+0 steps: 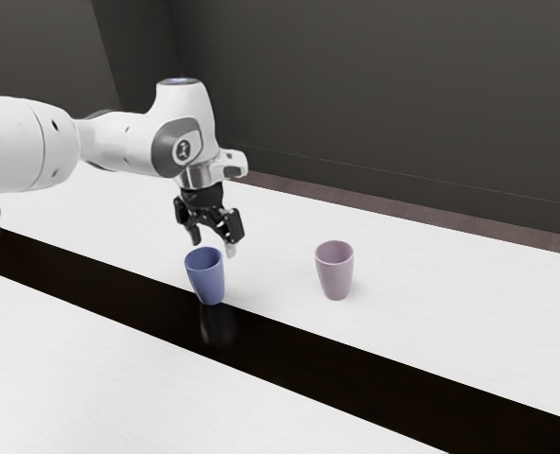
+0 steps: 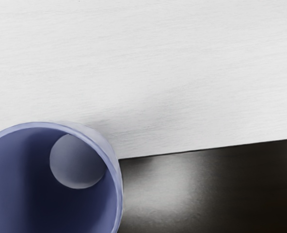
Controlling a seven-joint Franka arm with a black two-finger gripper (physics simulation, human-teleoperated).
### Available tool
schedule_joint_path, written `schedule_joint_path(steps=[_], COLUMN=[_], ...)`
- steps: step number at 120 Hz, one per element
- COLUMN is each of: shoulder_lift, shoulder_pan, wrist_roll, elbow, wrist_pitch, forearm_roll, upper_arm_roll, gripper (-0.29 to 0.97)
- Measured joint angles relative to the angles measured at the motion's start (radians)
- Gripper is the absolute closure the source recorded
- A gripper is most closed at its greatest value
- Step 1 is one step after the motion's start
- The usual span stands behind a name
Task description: Place the left cup onto the right cup
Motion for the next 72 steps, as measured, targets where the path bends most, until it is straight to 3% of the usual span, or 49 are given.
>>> schedule_joint_path(steps=[72], shoulder_lift=[0.104], shoulder_pan=[0.002], wrist_roll=[0.001], elbow=[-0.001], wrist_pitch=[0.099], forearm_roll=[-0.006], upper_arm_roll=[0.0], gripper=[0.0])
